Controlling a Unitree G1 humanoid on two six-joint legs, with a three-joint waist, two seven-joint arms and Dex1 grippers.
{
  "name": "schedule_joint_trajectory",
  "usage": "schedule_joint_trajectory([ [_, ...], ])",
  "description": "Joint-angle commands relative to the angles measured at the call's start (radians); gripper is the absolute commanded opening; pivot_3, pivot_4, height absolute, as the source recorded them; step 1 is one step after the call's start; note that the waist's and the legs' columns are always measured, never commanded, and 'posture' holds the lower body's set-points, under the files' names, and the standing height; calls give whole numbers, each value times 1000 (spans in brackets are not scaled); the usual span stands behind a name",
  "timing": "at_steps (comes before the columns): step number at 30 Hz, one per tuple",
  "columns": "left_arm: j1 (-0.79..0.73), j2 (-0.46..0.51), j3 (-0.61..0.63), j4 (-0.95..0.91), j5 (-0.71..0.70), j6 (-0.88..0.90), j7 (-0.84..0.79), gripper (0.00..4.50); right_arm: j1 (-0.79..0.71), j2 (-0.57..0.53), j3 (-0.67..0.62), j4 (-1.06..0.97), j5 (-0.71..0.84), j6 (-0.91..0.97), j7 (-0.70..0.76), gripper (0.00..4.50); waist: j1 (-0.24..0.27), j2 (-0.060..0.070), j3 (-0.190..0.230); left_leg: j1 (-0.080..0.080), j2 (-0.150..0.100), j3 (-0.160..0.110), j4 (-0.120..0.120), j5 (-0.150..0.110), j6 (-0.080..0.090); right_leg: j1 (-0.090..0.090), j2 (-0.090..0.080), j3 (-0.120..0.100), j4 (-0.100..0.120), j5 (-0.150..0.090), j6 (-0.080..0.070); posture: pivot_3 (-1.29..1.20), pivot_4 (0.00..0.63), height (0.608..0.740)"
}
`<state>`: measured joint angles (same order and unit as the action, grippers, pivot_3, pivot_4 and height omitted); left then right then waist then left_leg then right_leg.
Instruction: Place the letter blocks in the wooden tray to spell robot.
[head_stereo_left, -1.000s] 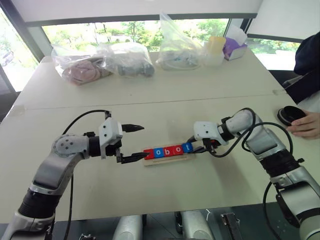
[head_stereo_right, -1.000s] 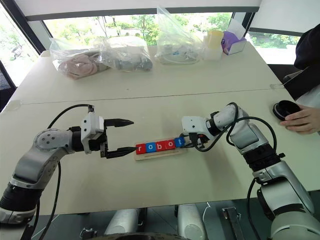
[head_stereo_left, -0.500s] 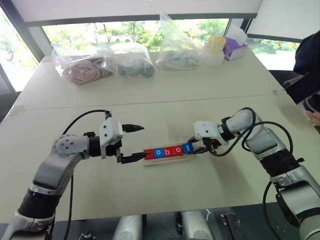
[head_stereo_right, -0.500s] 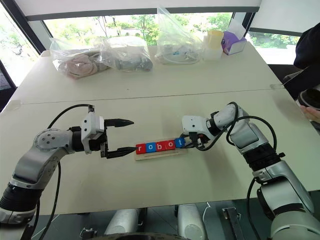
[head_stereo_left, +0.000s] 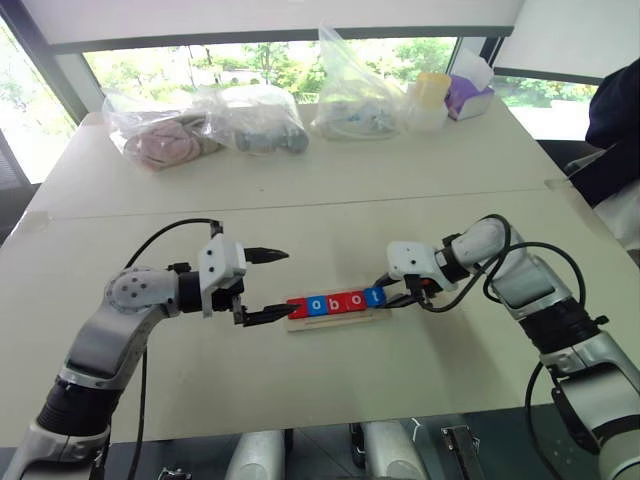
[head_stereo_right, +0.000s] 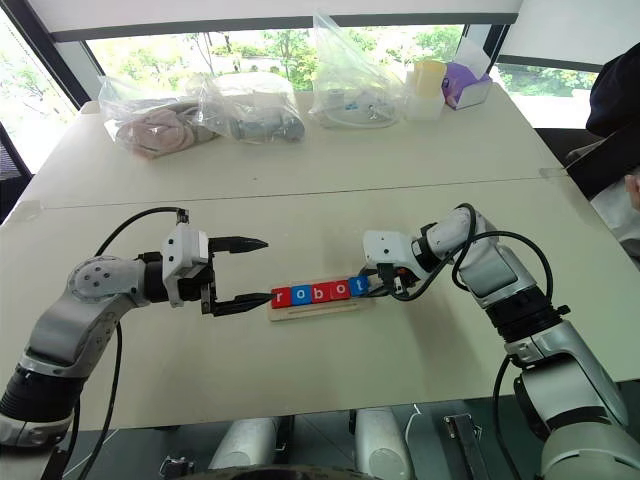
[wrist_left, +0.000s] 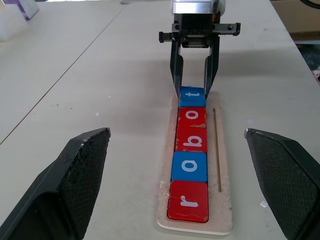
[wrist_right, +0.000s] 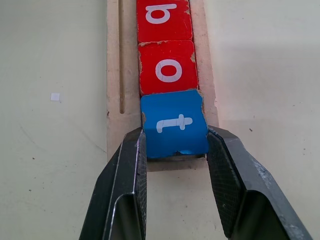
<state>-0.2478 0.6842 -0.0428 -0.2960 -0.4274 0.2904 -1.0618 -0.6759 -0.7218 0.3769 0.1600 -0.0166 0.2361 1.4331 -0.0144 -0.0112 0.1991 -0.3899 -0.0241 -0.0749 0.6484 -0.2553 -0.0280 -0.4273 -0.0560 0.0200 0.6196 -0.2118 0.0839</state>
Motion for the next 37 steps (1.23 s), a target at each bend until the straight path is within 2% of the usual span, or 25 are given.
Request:
schedule_joint_trajectory([
  [1, -7, 0, 24, -20, -16, -15, 1, 4500, -20, 6, -12, -36, 18, 2, 5, 1125, 0, 0, 0, 0, 0, 0, 0, 0, 0, 0, 0, 0, 0, 0, 0, 0, 150, 740],
  [7, -3, 1, 25, -26, -16, -14, 3, 4500, -19, 4, -13, -45, 23, 19, 17, 1125, 0, 0, 0, 0, 0, 0, 0, 0, 0, 0, 0, 0, 0, 0, 0, 0, 150, 740],
  [13, -7, -1, 22, -23, -15, -15, 1, 4500, -22, 6, -18, -62, 28, 39, 19, 4105, 0, 0, 0, 0, 0, 0, 0, 0, 0, 0, 0, 0, 0, 0, 0, 0, 150, 740],
  [14, -7, 0, 22, -22, -15, -15, 1, 4500, -22, 6, -18, -65, 29, 43, 20, 4466, 0, 0, 0, 0, 0, 0, 0, 0, 0, 0, 0, 0, 0, 0, 0, 0, 150, 740],
  [26, 0, 3, 28, -37, -23, 5, 10, 4500, -43, -8, -93, -71, 73, 104, -43, 4466, 1, 0, 0, 0, 0, 0, 0, 0, 0, 0, 0, 0, 0, 0, 0, 0, 150, 740],
  [31, 20, 17, 59, -66, -49, 67, 42, 4500, 121, -89, -225, -303, 169, 267, -97, 4466, 6, 0, 0, -1, 1, -2, 0, 0, 0, 0, 0, -1, 0, 0, 0, 0, 150, 740],
  [37, 40, 34, 72, -77, -60, 89, 48, 4500, 257, -141, -334, -488, 245, 413, -194, 4466, 0, 0, 0, 0, 1, 0, 0, 0, 0, 0, 0, 0, 0, 0, -1, 0, 150, 740],
])
